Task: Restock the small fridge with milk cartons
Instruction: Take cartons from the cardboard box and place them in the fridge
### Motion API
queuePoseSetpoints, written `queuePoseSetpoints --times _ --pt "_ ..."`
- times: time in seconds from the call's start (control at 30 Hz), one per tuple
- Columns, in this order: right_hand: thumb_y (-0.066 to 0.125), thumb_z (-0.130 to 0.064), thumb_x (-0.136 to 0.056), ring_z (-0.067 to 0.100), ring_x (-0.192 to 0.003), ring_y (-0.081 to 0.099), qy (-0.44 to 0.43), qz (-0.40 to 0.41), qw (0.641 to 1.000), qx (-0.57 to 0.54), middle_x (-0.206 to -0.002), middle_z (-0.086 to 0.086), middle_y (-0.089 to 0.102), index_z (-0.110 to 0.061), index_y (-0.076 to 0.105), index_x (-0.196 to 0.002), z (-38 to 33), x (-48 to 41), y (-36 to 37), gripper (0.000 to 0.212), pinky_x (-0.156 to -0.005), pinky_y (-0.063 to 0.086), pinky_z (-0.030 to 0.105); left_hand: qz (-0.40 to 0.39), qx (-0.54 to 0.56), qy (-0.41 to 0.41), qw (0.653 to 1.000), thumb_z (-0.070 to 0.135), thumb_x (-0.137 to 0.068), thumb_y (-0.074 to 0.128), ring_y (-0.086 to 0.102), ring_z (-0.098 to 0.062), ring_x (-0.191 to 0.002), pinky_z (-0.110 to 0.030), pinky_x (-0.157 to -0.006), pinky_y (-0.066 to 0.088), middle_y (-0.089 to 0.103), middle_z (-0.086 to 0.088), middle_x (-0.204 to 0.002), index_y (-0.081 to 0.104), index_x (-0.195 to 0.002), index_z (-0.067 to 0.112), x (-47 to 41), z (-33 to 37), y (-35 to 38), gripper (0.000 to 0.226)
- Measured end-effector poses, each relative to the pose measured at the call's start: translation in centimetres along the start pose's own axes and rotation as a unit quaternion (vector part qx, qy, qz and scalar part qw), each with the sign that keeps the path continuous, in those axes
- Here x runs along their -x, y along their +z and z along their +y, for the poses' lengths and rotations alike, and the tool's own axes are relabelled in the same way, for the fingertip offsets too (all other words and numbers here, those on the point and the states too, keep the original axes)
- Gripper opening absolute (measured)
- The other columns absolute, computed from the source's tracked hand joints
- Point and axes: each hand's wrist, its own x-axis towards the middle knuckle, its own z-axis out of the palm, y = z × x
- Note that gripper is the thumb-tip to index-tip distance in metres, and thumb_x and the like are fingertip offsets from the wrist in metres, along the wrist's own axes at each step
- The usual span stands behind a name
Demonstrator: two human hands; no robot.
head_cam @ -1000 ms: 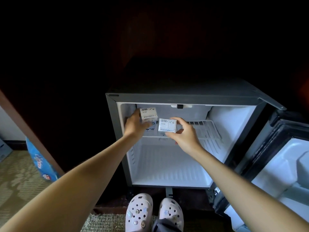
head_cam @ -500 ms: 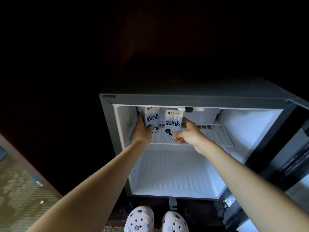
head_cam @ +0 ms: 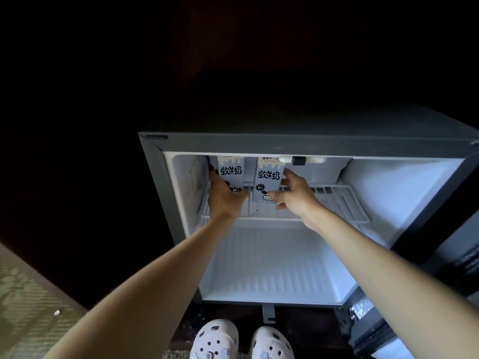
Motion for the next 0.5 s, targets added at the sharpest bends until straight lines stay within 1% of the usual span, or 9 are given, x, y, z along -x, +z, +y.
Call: queuePoseSetpoints --times 0.07,0.17,0.23,0.3,0.33,0.4,0.43,0.47,0.5 --pt "0.06 0.003 -0.085 0.022 -0.098 0.056 0.0 0.001 1.0 -0.004 -0.131 0.011 0.054 -0.017 0.037 -0.138 -0.1 -0.4 0.1 0.061 -0.064 0.052 0.024 -0.034 0.021 0.007 0.999 0.006 -0.068 0.077 0.054 -0.021 -0.118 -0.024 -0.095 0.046 0.057 -0.007 -0.126 0.032 -0.131 0.009 -0.9 -0.3 -0.1 0.078" --pt "0.058 0.004 -0.086 0.021 -0.097 0.056 0.002 0.001 1.0 -0.025 -0.13 0.012 0.054 -0.016 0.036 -0.139 -0.2 -0.7 0.1 0.061 -0.066 0.052 0.025 -0.068 0.062 0.019 0.996 -0.002 -0.065 0.078 0.048 -0.018 -0.125 -0.024 -0.102 0.04 0.053 -0.006 -0.131 0.031 -0.134 0.01 -1.8 -0.5 -0.4 0.084" --pt "0.058 0.005 -0.086 0.02 -0.099 0.056 0.004 0.0 0.999 -0.034 -0.131 0.011 0.054 -0.016 0.036 -0.138 -0.2 -0.9 0.2 0.06 -0.07 0.054 0.028 -0.089 0.069 0.025 0.993 -0.006 -0.066 0.076 0.046 -0.018 -0.126 -0.023 -0.1 0.037 0.051 -0.006 -0.132 0.029 -0.136 0.011 -2.2 -0.7 -0.5 0.086" --pt "0.058 0.006 -0.085 0.023 -0.107 0.056 0.01 0.0 0.999 -0.042 -0.132 0.012 0.053 -0.015 0.037 -0.138 -0.3 -1.1 0.4 0.061 -0.078 0.052 0.031 -0.1 0.074 0.026 0.992 -0.009 -0.068 0.072 0.045 -0.017 -0.125 -0.021 -0.098 0.038 0.05 -0.007 -0.133 0.025 -0.139 0.012 -2.4 -1.0 -0.5 0.087" --pt "0.058 0.007 -0.085 0.025 -0.113 0.055 0.013 -0.002 0.999 -0.044 -0.132 0.013 0.053 -0.015 0.037 -0.138 -0.3 -1.3 0.5 0.062 -0.081 0.051 0.031 -0.098 0.078 0.027 0.992 -0.011 -0.069 0.07 0.046 -0.014 -0.123 -0.015 -0.094 0.04 0.049 -0.007 -0.133 0.024 -0.139 0.012 -2.4 -1.1 -0.5 0.086" --pt "0.058 0.008 -0.084 0.029 -0.117 0.055 0.015 -0.009 0.999 -0.04 -0.133 0.014 0.053 -0.013 0.037 -0.138 -0.5 -1.5 0.6 0.062 -0.083 0.05 0.031 -0.094 0.086 0.033 0.991 -0.016 -0.071 0.066 0.046 -0.012 -0.12 0.004 -0.073 0.04 0.05 -0.009 -0.133 0.027 -0.138 0.007 -2.1 -1.2 -0.5 0.081" --pt "0.058 0.008 -0.084 0.028 -0.116 0.056 0.015 -0.015 0.999 -0.034 -0.134 0.015 0.053 -0.012 0.037 -0.138 -0.6 -1.6 0.5 0.062 -0.083 0.051 0.031 -0.094 0.09 0.034 0.991 -0.018 -0.072 0.063 0.046 -0.016 -0.123 0.008 -0.064 0.039 0.05 -0.011 -0.133 0.029 -0.136 0.004 -2.0 -1.2 -0.5 0.076" --pt "0.058 0.007 -0.084 0.027 -0.113 0.057 0.016 -0.022 0.999 -0.029 -0.134 0.015 0.053 -0.012 0.037 -0.138 -0.7 -1.7 0.5 0.061 -0.084 0.051 0.031 -0.096 0.093 0.036 0.99 -0.021 -0.073 0.061 0.046 -0.02 -0.126 0.009 -0.059 0.038 0.05 -0.014 -0.133 0.031 -0.135 0.001 -1.8 -1.3 -0.5 0.073" --pt "0.059 0.007 -0.084 0.025 -0.108 0.057 0.015 -0.029 0.999 -0.025 -0.133 0.014 0.053 -0.012 0.037 -0.138 -0.7 -1.8 0.5 0.061 -0.083 0.051 0.031 -0.097 0.096 0.039 0.99 -0.022 -0.073 0.059 0.044 -0.023 -0.128 0.009 -0.058 0.038 0.049 -0.015 -0.134 0.031 -0.134 -0.001 -1.7 -1.4 -0.5 0.07"
